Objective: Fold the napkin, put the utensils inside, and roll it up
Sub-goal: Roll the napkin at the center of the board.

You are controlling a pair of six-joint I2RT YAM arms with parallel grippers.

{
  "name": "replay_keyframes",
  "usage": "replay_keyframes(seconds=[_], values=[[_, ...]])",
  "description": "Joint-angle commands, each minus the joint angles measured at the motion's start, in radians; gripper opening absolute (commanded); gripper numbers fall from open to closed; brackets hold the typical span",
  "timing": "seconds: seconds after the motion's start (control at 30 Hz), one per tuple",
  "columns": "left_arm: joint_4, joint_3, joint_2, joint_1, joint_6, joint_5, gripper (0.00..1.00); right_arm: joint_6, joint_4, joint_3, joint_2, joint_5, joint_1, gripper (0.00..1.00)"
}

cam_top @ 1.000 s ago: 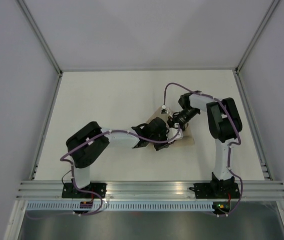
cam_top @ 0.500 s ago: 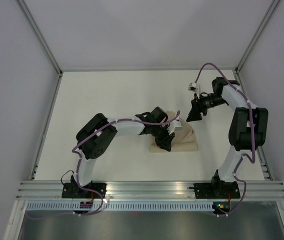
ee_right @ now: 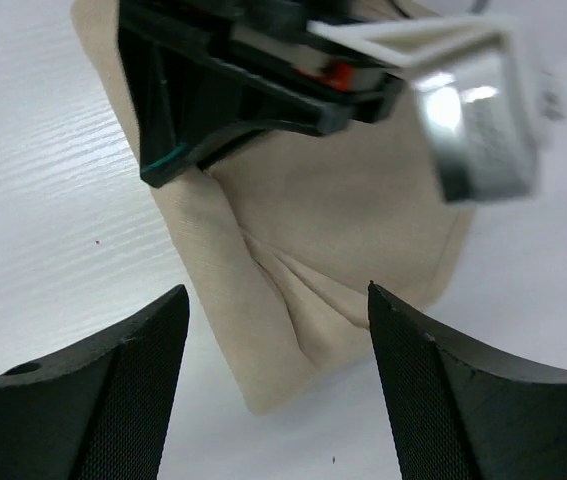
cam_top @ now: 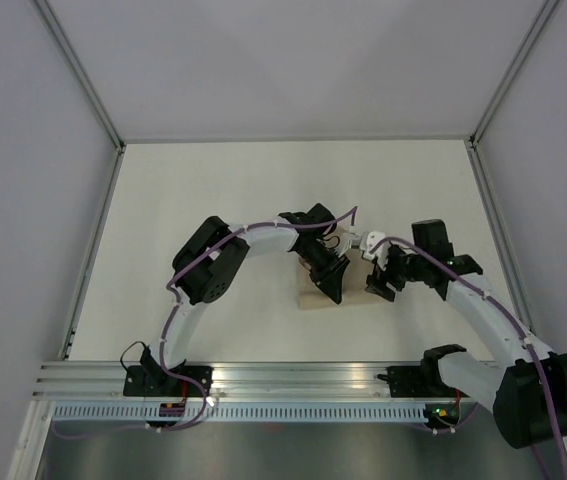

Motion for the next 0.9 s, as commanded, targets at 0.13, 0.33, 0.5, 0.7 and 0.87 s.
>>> replay_keyframes(seconds=[0.13, 0.33, 0.5, 0.7, 0.87], values=[[-0.222, 0.036, 0.117, 0.013, -0.048, -0.04, 0.02, 0.032, 0.298, -0.162, -0.016, 0.281, 0.291, 0.77], [-0.271, 0.084, 0.149, 0.016, -0.062, -0.034, 0.02, 0.055, 0.376, -0.209, 0.025, 0.396, 0.457, 0.77], [-0.288, 0.111, 0.174, 0.016, -0.08, -0.033, 0.02, 0.057, 0.391, -0.205, 0.09, 0.434, 0.532, 0.75], [-0.291, 0.141, 0.183, 0.028, -0.121, -0.039, 0.1, 0.071, 0.397, -0.202, 0.125, 0.439, 0.546, 0.55], [-0.214, 0.125, 0.131, 0.04, -0.201, -0.057, 0.31, 0.06, 0.353, -0.187, 0.15, 0.404, 0.545, 0.36]])
